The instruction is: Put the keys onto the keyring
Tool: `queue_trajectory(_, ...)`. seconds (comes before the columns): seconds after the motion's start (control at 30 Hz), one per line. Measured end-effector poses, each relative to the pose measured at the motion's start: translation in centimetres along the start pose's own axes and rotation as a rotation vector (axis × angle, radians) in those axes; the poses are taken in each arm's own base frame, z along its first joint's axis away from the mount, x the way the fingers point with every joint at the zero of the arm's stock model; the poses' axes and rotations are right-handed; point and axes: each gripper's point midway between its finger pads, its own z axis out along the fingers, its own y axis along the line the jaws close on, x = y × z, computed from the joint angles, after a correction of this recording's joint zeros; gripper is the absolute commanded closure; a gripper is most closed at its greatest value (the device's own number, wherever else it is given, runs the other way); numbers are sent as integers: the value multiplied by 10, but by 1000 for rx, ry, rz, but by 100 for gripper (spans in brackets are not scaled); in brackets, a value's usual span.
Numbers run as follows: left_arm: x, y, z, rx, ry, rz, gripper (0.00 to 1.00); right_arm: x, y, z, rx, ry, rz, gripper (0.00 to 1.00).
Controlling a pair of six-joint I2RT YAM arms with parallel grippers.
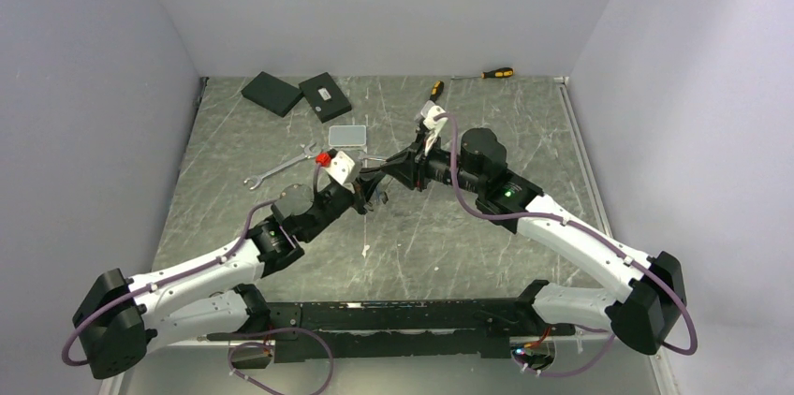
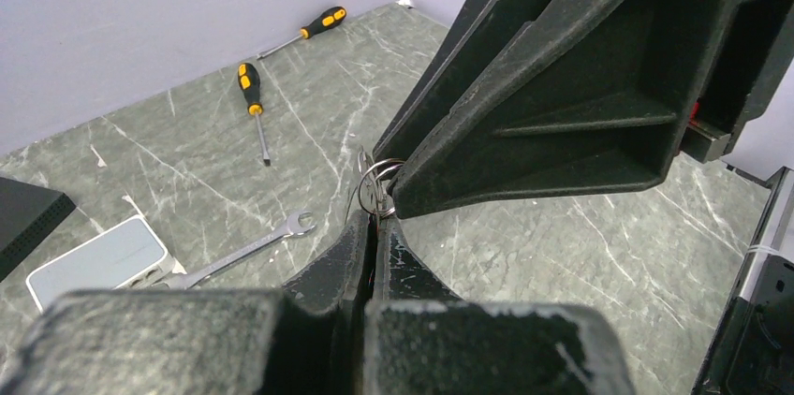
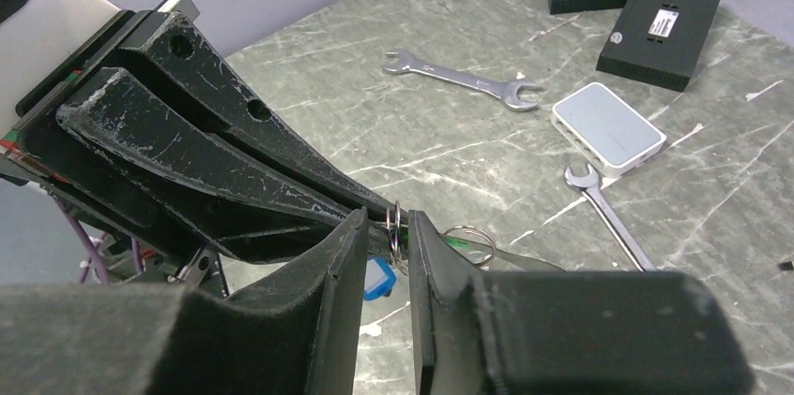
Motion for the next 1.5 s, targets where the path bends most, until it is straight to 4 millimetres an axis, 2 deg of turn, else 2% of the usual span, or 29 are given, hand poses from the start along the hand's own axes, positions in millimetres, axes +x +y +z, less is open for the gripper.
queue_trajectory(0.17, 0, 0, 0, 0, 0, 0, 100, 0, 0, 0, 0, 0, -1, 83)
queue_trajectory(0.4, 0, 0, 0, 0, 0, 0, 100, 1, -1, 2, 0, 5, -2, 84)
queue_trajectory(0.53, 1, 0, 0, 0, 2, 1, 100, 5, -1, 3, -1, 16, 1, 100)
queue_trajectory(0.83, 4, -1, -1, 9, 9, 16, 100, 7, 0, 3, 3, 52, 6, 100)
queue_trajectory(1.13, 0, -2, -5, 42, 2, 122, 100, 2, 2, 3, 12, 137, 33, 100)
queue_trajectory(1.37, 6, -5, -9, 78, 32, 196, 100, 11, 6, -5, 15, 210, 53, 100)
queue_trajectory(1.5, 3, -8, -10, 93, 21, 217, 100, 10, 9, -9, 16, 237, 60, 100)
